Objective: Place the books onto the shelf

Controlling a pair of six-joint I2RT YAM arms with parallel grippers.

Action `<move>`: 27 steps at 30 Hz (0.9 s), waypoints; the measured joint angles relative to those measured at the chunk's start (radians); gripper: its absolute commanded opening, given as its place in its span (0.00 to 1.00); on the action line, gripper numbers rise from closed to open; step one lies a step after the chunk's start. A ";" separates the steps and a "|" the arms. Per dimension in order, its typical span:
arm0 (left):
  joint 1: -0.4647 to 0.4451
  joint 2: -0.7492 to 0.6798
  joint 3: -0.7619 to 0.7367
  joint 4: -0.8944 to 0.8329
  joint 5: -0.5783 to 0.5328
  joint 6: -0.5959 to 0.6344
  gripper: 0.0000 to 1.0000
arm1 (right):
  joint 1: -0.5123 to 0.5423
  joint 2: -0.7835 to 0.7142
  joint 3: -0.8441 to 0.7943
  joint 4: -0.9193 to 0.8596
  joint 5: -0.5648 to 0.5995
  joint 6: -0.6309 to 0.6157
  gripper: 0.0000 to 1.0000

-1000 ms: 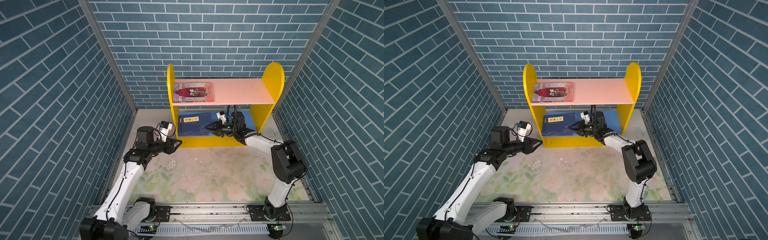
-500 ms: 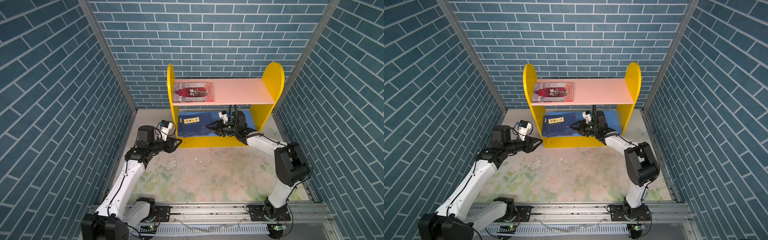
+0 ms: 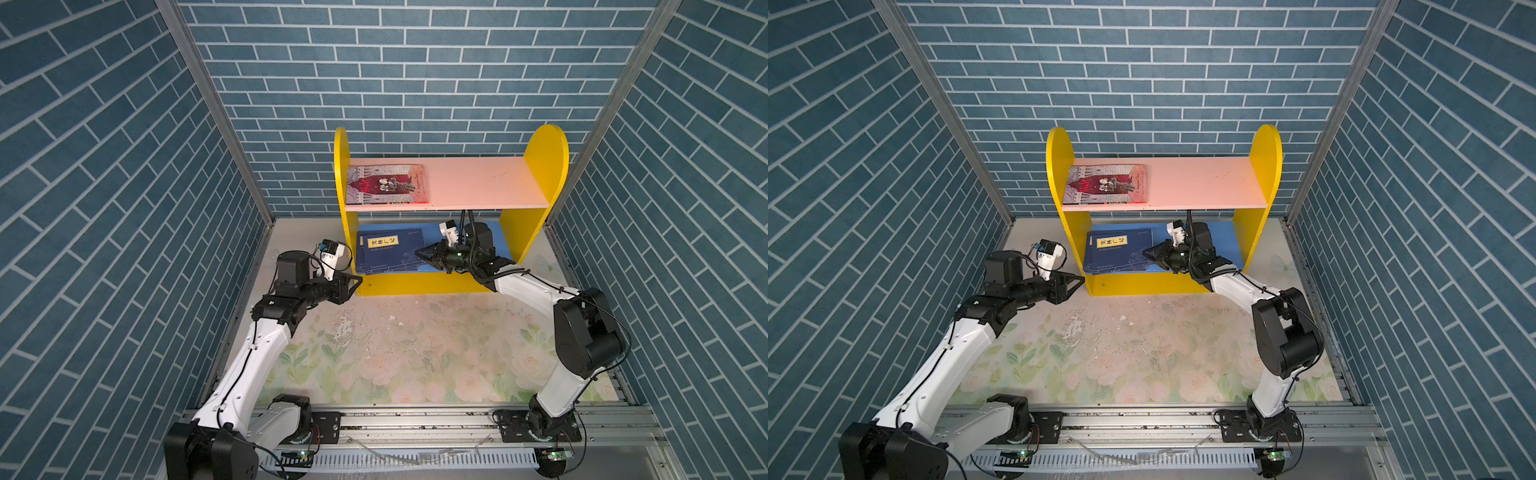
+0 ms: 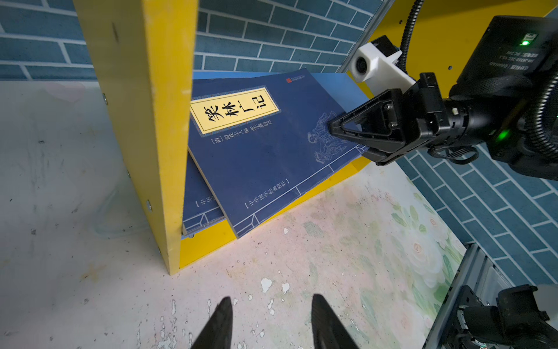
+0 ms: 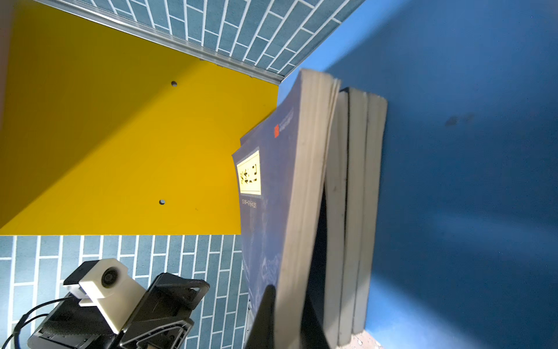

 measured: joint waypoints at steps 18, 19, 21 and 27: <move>0.000 -0.001 -0.031 0.061 -0.045 0.019 0.44 | 0.051 0.000 -0.007 0.051 0.104 0.043 0.07; 0.000 0.000 -0.033 0.064 -0.047 0.019 0.44 | 0.055 0.000 -0.007 0.051 0.108 0.044 0.08; 0.000 0.000 -0.037 0.073 -0.050 0.019 0.44 | 0.059 0.000 -0.007 0.051 0.115 0.045 0.10; -0.001 0.000 -0.050 0.096 -0.064 0.019 0.44 | 0.075 0.000 -0.007 0.046 0.162 0.044 0.20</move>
